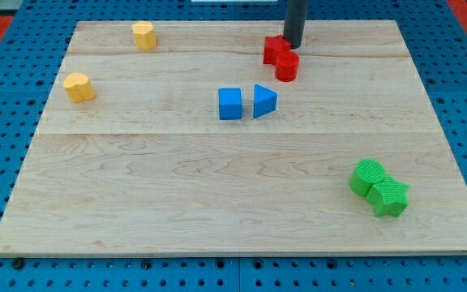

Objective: Push the red star diagonally to the yellow hexagon

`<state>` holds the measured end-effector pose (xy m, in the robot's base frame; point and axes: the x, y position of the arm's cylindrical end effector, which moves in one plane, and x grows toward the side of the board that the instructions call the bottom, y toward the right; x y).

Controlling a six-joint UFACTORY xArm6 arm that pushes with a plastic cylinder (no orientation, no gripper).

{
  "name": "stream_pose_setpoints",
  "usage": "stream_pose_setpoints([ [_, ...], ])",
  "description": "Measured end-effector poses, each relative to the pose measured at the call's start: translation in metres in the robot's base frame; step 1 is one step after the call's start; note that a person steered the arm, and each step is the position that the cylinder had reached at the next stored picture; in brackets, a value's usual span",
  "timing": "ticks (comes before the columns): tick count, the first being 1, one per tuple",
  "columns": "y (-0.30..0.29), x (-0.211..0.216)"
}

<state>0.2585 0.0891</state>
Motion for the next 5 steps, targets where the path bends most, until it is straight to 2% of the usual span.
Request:
stream_pose_setpoints([
  [1, -0.015, 0.030],
  [3, -0.018, 0.058],
  [4, 0.017, 0.058],
  [5, 0.023, 0.015],
])
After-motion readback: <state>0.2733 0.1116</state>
